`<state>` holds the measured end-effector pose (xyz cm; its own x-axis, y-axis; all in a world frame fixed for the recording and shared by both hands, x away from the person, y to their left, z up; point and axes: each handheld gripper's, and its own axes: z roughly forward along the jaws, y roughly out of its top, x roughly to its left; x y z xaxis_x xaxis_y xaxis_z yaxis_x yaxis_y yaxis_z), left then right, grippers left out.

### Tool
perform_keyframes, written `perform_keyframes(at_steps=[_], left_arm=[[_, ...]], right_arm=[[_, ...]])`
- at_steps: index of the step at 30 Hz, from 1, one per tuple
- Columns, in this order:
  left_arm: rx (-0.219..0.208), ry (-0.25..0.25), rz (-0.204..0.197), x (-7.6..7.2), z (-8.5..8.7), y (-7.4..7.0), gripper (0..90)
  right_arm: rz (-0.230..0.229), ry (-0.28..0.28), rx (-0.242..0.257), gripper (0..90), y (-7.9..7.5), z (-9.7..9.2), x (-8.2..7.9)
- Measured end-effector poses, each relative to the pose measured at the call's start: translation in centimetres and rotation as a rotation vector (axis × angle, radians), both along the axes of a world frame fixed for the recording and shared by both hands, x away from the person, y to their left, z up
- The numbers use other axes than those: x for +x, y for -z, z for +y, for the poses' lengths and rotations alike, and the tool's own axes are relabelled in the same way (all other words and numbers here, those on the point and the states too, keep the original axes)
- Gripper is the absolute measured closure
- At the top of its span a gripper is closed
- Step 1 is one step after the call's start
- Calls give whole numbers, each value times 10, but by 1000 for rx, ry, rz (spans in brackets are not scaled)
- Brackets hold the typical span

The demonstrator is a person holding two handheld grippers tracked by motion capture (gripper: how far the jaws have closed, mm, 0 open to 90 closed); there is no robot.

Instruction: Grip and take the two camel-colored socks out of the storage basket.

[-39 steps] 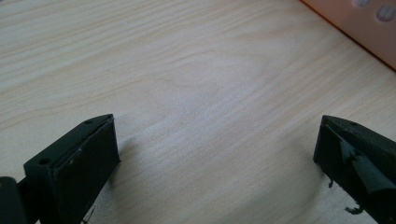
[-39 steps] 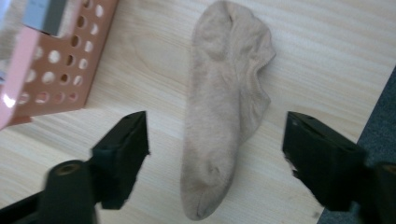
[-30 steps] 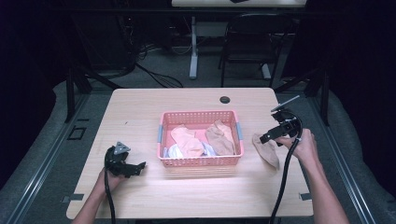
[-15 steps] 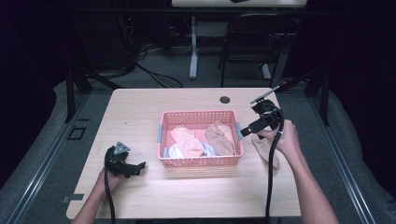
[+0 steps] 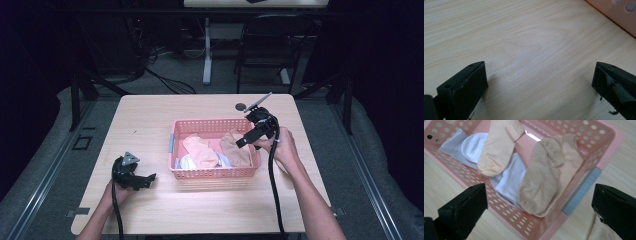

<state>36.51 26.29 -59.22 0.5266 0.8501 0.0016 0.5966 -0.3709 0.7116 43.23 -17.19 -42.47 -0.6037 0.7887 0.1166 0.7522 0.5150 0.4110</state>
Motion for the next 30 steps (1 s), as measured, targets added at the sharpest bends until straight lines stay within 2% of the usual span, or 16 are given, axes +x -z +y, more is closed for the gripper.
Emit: perform_keyframes(at_steps=[3, 6, 8, 16, 17, 18, 22, 23, 24, 25, 28, 29, 30], left_arm=[[-1, -2, 0, 0, 0, 0, 0], [0, 0, 0, 0, 0, 0, 0], [1, 0, 0, 0, 0, 0, 0], [-1, 0, 0, 0, 0, 0, 0], [0, 0, 0, 0, 0, 0, 0], [0, 0, 0, 0, 0, 0, 0], [1, 1, 0, 0, 0, 0, 0], [0, 1, 0, 0, 0, 0, 0], [0, 1, 0, 0, 0, 0, 0], [1, 2, 0, 0, 0, 0, 0], [1, 1, 0, 0, 0, 0, 0], [-2, -1, 1, 0, 0, 0, 0], [-1, 0, 0, 0, 0, 0, 0]], right_arm=[[9, -18, 13, 0, 6, 12, 1], [23, -46, 3, 0, 11, 17, 3], [28, -42, 11, 0, 16, 21, 4], [57, -64, -9, 42, 31, 31, 8], [55, -51, -4, 86, 39, 33, 10], [70, -65, -21, 121, 40, 32, 11], [88, -49, -39, 181, 51, 33, 15], [104, -42, -53, 223, 59, 34, 18], [104, -42, -53, 223, 59, 34, 18], [116, -34, -80, 268, 63, 35, 19], [114, -10, -80, 324, 71, 37, 21], [124, -29, -112, 344, 71, 36, 23], [120, -21, -109, 366, 73, 37, 24]])
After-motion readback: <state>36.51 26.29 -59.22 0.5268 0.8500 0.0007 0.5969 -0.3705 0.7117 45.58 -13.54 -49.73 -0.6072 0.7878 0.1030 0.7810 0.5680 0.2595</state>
